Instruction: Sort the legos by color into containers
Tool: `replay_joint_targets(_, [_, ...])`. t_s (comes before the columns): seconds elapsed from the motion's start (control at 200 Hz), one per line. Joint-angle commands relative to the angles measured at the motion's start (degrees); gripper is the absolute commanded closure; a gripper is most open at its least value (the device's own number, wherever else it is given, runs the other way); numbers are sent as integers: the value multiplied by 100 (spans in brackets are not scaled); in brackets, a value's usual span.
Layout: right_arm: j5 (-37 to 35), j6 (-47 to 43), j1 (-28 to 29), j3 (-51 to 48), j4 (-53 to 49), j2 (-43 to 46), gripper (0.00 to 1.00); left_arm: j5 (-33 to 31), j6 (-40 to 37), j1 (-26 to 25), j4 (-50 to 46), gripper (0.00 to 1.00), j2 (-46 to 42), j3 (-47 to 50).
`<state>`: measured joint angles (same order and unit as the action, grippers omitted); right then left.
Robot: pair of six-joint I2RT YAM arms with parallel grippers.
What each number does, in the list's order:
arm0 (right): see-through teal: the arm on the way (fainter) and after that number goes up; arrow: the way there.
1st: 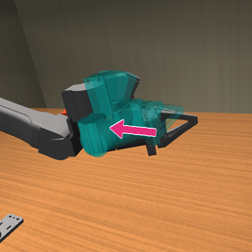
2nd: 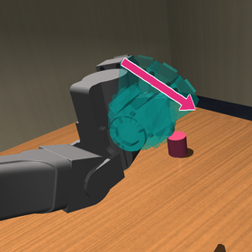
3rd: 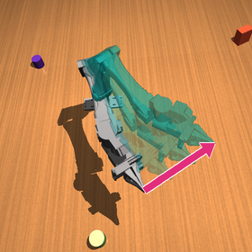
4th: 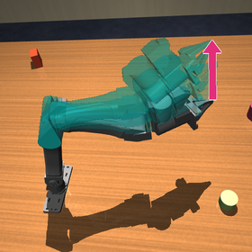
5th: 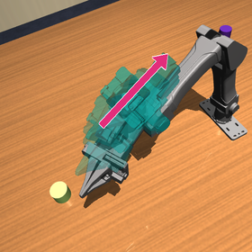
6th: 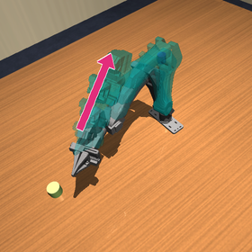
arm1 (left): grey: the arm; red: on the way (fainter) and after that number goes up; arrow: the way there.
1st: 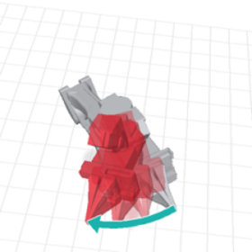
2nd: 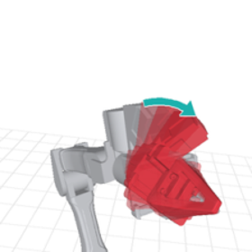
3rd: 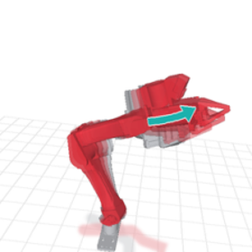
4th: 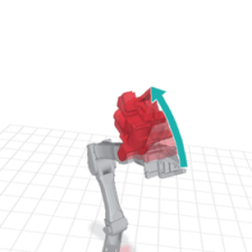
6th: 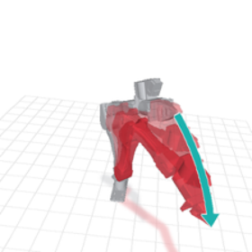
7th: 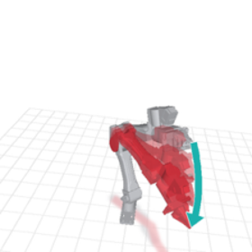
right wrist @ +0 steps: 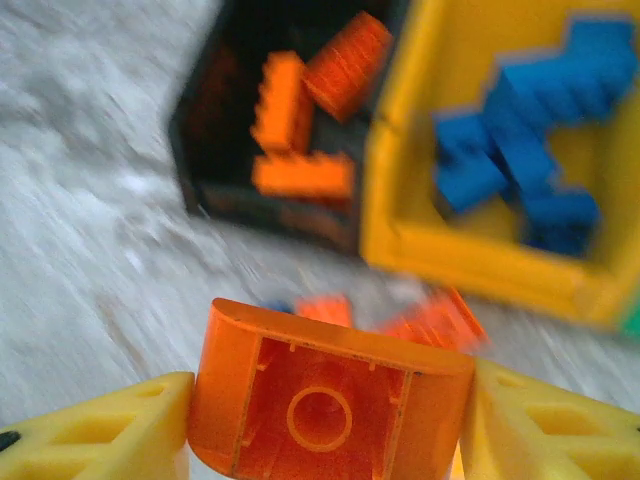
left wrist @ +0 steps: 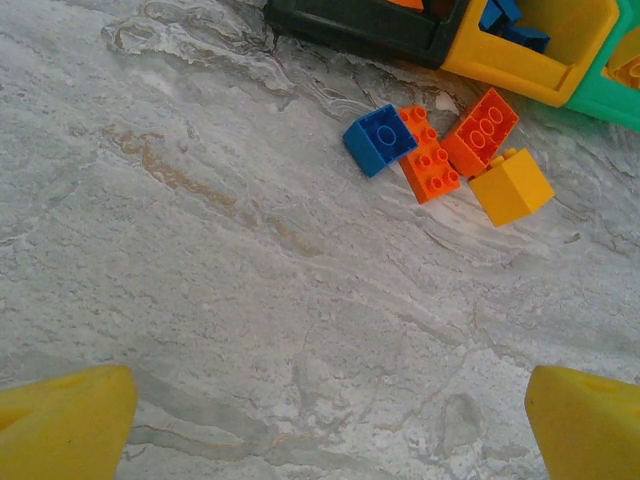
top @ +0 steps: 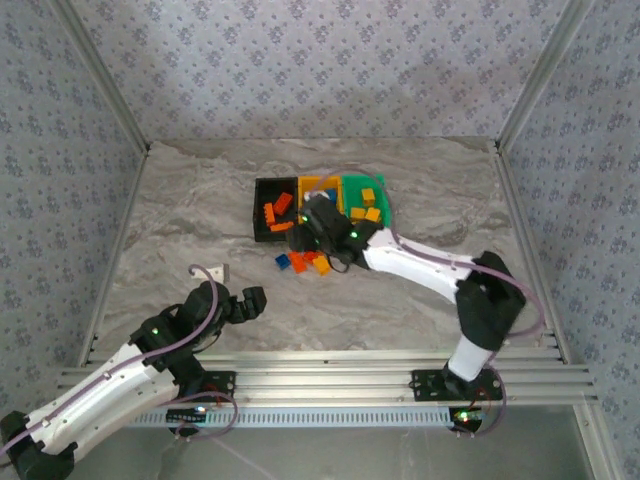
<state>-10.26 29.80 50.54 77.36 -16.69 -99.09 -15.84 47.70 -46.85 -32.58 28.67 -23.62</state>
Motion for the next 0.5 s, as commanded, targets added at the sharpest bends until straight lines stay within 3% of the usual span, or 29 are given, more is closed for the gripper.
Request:
replay_joint_targets(0.0, [333,-469,-60,1136,-273,-1016,36,36,64,52,114,0,9,38])
replay_joint_targets(0.25, [383,-595,-342,3148,-576,-2602,34,65,51,79,92,1,16,30])
replay_joint_targets(0.495, [410,-784,-463,3873,-505,-2947,17,58,26,86,129,1,126,8])
